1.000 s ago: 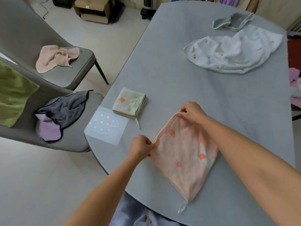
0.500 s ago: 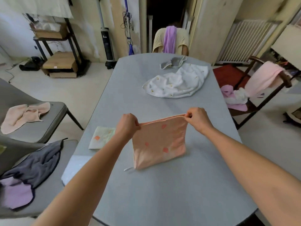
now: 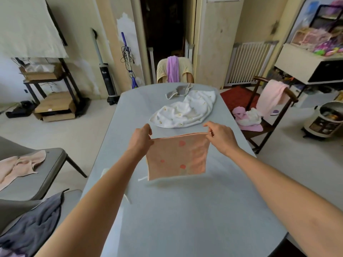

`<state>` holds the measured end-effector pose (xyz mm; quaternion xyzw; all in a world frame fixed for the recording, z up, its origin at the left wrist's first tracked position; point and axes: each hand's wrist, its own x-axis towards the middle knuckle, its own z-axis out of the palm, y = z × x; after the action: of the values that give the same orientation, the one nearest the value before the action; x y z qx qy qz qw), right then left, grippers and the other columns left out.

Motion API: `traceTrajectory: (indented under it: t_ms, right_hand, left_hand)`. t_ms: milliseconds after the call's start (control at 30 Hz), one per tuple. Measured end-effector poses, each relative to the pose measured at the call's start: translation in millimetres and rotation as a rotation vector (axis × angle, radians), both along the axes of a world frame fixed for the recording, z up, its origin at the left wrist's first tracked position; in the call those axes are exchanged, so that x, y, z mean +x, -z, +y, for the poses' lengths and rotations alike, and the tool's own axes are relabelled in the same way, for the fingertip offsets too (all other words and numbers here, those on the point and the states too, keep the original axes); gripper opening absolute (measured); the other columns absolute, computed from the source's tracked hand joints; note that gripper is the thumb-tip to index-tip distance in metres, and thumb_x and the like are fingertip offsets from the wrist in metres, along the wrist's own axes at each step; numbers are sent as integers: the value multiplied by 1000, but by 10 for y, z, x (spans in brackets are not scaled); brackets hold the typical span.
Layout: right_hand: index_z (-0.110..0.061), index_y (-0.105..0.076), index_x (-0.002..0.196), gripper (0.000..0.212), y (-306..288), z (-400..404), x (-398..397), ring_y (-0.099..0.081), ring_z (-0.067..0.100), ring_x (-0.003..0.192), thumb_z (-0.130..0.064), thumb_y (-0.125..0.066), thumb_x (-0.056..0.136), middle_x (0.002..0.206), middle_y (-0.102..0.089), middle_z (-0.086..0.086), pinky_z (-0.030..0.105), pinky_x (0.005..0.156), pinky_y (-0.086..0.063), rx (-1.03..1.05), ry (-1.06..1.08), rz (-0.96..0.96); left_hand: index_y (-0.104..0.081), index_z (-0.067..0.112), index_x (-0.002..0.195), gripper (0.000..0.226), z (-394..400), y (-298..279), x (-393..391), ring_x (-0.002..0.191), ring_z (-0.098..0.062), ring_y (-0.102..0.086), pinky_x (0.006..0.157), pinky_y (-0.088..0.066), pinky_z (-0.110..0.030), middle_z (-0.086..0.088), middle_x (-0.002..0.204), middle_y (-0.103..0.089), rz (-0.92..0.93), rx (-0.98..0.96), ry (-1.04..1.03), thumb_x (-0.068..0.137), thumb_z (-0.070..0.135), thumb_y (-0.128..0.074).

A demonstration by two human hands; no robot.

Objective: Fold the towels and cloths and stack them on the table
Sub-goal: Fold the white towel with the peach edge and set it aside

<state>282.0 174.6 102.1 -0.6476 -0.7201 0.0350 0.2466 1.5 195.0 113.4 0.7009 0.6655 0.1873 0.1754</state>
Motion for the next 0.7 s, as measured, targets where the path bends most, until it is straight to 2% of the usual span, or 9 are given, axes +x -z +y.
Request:
traceTrajectory:
  t_ms: [67,100,200,300,400,500,600,633,700]
  right_hand:
    - [-12,-69,88,11,-27,5,-35,-61,27,76,-8,-59,83,87,-67,4,29,60,-39,22,15,-19]
    - [-11,-70,81,9,-43,10,-34,-62,25,74,-9,-61,81,83,-68,5,28,60,-39,-121,-20,-32]
    - [-10,-72,73,11,-79,-70,19,-62,13,59,1,-69,74,67,-66,7,23,60,-51,-835,-206,32]
    - [-6,-71,80,15,-58,-195,65,-66,12,62,9,-72,75,66,-68,6,21,65,-56,-1230,-229,146]
    - [-3,-69,88,13,-13,-232,66,-69,13,68,8,-69,80,71,-71,7,21,71,-57,-1440,-204,153]
    - [-3,-69,86,13,82,-246,3,-68,13,67,8,-69,79,72,-70,9,23,72,-58,-1426,-144,169]
    - [-8,-67,76,15,286,-252,-88,-64,15,65,7,-69,78,70,-64,7,21,63,-58,-1211,-109,119]
    - [-13,-66,70,18,391,-258,-108,-63,15,65,3,-68,78,68,-63,5,19,58,-55,-1118,-106,68]
    - [-21,-62,63,20,619,-272,-128,-61,14,66,-11,-66,79,66,-63,0,21,54,-46,-937,-69,-38]
  left_hand:
    - [-63,6,103,22,30,-35,-19,80,-29,-65,70,-52,-32,-14,93,-67,23,-27,44,81,0,-64]
    - [-68,6,101,21,43,-50,-35,81,-27,-65,72,-52,-31,-14,94,-69,108,-90,99,80,2,-66]
    - [-75,12,92,16,-41,-107,-81,71,-13,-64,64,-49,-18,-4,87,-73,318,-410,291,78,19,-74]
    - [-73,15,92,16,-225,-100,-118,62,-3,-66,59,-47,-9,5,83,-72,205,-796,328,83,28,-73]
    - [-70,9,97,16,-327,-13,-112,69,-6,-67,70,-53,-12,1,93,-68,66,-1110,295,87,21,-70]
    - [-68,10,91,10,-353,176,-103,61,-4,-63,70,-54,-13,1,89,-65,77,-1118,271,89,20,-67]
    - [-68,8,93,15,-364,437,-70,53,-3,-64,71,-53,-15,3,74,-65,242,-900,290,91,20,-59]
    - [-67,5,100,21,-388,537,-39,56,-7,-65,73,-51,-19,1,72,-67,286,-811,311,92,19,-54]
    - [-60,-1,112,26,-427,744,32,80,-23,-68,76,-50,-28,-11,92,-69,329,-649,307,93,12,-47]
